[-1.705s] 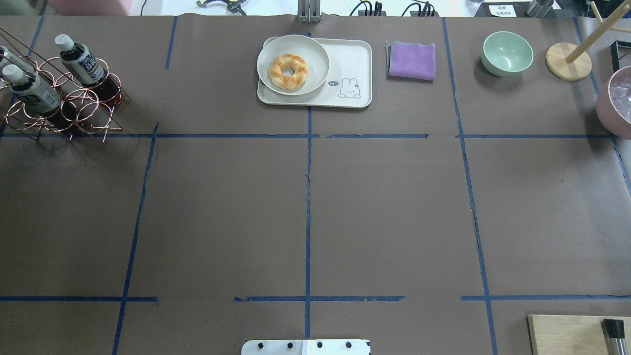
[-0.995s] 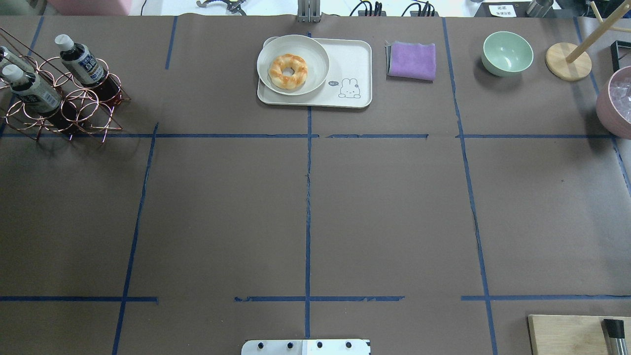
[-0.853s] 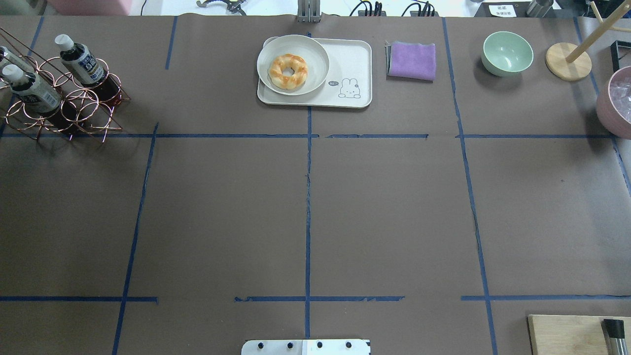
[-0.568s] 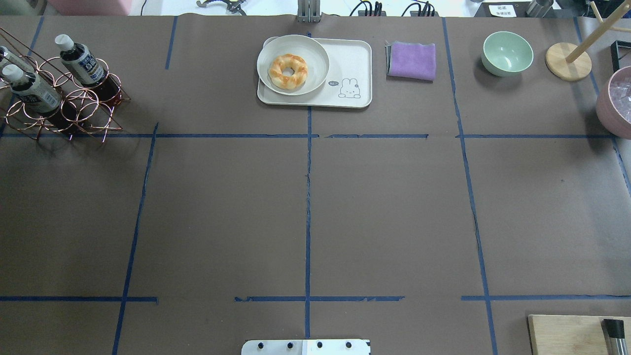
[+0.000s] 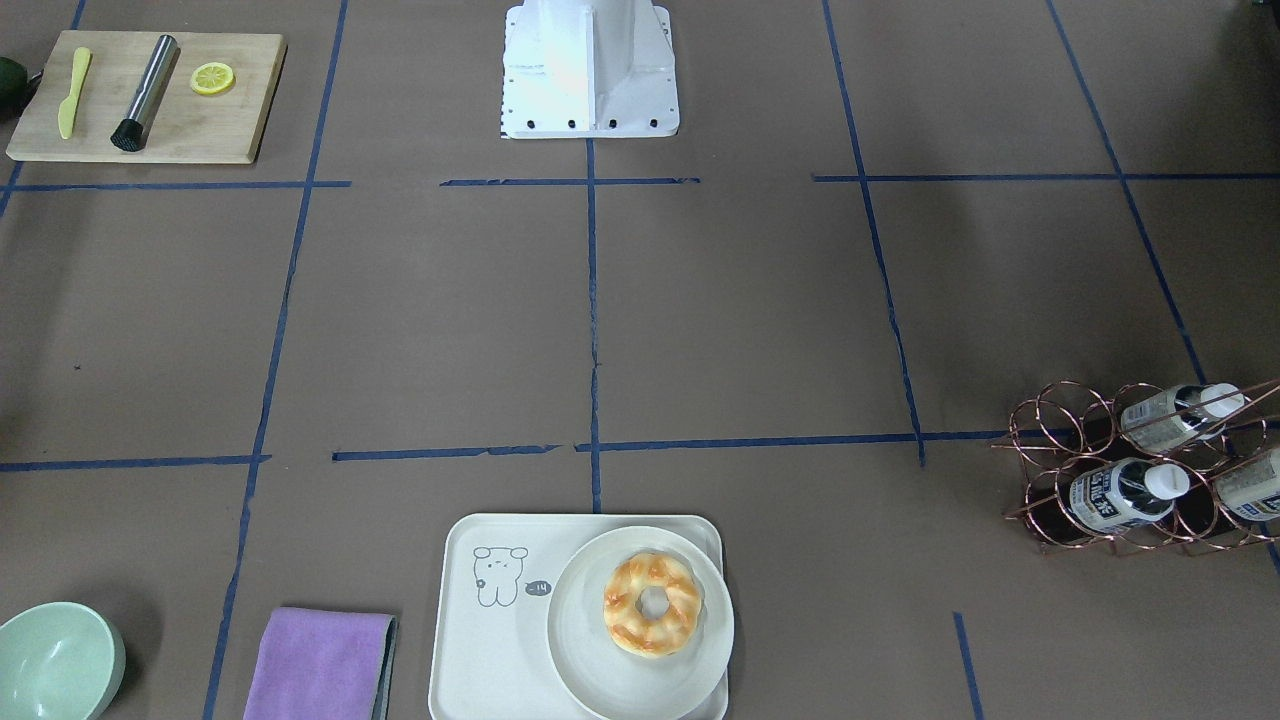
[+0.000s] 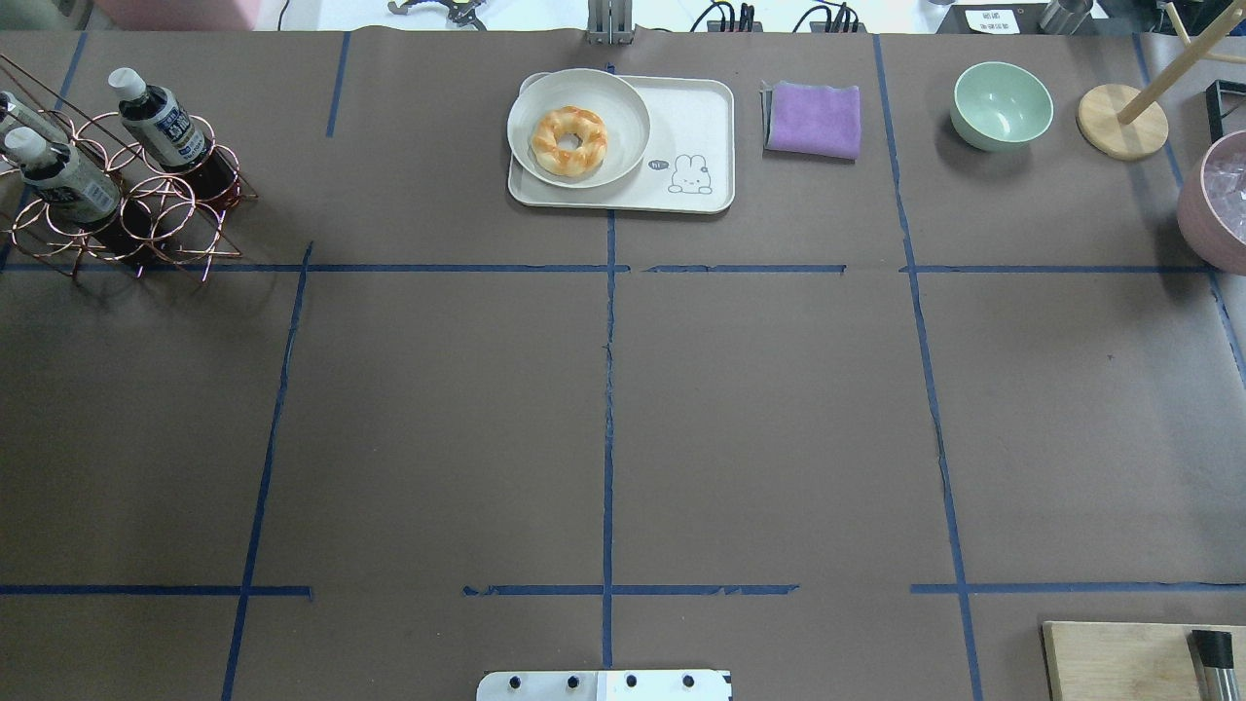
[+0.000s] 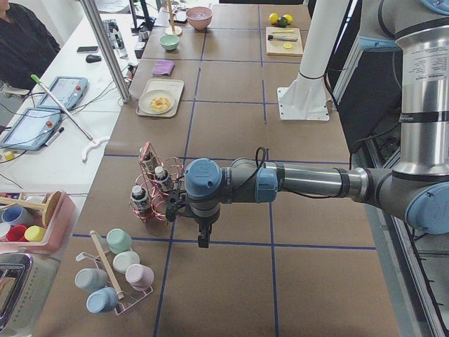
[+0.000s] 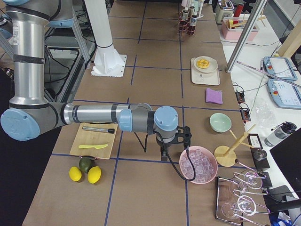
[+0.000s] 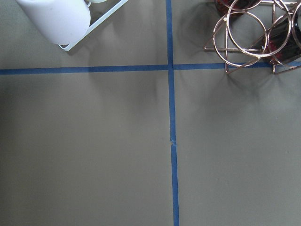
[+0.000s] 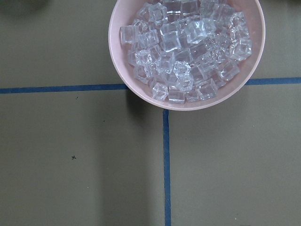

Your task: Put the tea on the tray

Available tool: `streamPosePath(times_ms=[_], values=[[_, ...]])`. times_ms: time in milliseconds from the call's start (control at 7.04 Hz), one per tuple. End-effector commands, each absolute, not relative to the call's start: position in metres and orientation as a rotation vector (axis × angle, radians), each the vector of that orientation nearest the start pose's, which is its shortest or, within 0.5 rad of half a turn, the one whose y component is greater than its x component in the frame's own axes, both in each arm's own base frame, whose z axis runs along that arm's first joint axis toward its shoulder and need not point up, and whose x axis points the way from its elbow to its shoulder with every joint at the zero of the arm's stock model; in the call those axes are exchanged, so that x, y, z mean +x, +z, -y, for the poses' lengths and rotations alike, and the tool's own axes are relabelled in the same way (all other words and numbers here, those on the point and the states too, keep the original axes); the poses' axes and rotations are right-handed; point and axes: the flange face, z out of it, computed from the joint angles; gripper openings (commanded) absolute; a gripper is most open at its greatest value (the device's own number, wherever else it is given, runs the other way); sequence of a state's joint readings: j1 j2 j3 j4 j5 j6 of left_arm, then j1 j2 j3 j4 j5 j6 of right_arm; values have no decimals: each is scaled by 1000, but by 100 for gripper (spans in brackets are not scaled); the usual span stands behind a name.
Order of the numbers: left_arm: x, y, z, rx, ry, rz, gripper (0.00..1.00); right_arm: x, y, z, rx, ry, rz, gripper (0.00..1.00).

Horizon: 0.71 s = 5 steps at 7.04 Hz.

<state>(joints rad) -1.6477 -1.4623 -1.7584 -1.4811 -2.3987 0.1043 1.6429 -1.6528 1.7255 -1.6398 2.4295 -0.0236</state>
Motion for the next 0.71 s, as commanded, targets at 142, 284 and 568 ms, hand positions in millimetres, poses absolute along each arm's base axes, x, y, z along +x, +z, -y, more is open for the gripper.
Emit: streamPosePath(times_ms=[142, 284, 568], values=[[-94, 592, 438, 128, 45, -820, 100, 91, 622, 451, 44, 45, 858, 100], [-92, 569, 435, 165, 60, -815, 100, 91, 622, 451, 45, 44, 858, 100], [-89, 542, 436, 224, 92, -817, 100, 91, 617, 455, 56, 37, 859, 100]])
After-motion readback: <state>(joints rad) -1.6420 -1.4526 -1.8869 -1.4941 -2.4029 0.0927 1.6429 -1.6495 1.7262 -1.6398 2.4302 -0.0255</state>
